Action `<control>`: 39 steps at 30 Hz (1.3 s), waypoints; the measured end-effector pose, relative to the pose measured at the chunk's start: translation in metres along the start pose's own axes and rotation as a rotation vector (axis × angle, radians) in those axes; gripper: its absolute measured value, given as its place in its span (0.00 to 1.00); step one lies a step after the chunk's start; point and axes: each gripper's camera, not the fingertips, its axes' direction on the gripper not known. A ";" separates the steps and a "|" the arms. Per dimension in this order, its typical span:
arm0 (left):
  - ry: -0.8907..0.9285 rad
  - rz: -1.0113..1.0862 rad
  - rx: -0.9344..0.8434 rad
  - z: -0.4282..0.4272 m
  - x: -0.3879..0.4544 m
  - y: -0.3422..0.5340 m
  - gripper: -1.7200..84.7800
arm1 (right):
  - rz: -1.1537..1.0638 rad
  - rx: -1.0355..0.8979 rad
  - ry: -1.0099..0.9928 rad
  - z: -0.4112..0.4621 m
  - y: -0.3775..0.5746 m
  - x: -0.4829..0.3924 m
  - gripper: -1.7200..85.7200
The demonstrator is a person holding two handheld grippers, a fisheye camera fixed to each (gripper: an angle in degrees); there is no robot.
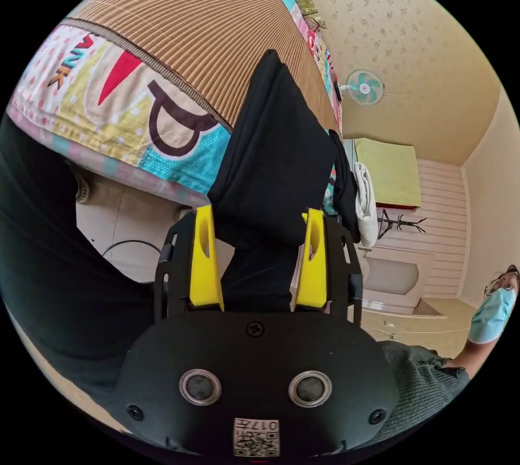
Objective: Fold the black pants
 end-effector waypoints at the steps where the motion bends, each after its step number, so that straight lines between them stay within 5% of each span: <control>1: 0.040 -0.028 -0.023 -0.001 -0.003 0.000 0.29 | 0.006 -0.011 0.009 -0.002 -0.004 -0.001 0.10; 8: 0.436 -0.372 -0.274 0.041 -0.057 -0.004 0.28 | 0.044 -0.113 -0.059 -0.012 -0.022 0.006 0.10; 14: 0.632 -0.279 -0.257 0.052 -0.008 -0.029 0.22 | -0.021 -0.353 -0.153 0.025 -0.022 -0.005 0.11; 17: 0.716 -0.401 -0.269 0.048 -0.004 -0.022 0.14 | -0.044 -0.270 -0.110 0.004 -0.006 -0.006 0.11; 21: 0.883 -0.443 -0.244 0.027 0.030 -0.008 0.11 | -0.066 0.015 -0.318 -0.065 0.032 0.007 0.18; 25: 0.887 -0.428 -0.257 0.004 0.065 -0.003 0.11 | 0.025 0.056 -0.450 -0.088 0.029 0.036 0.40; 33: 0.647 -0.223 -0.358 -0.037 0.146 0.036 0.10 | -0.006 -0.111 -0.603 -0.012 -0.031 0.007 0.37; 39: 0.507 0.138 -0.254 -0.102 0.213 0.068 0.10 | -0.361 -0.148 -0.460 0.005 -0.018 -0.071 0.31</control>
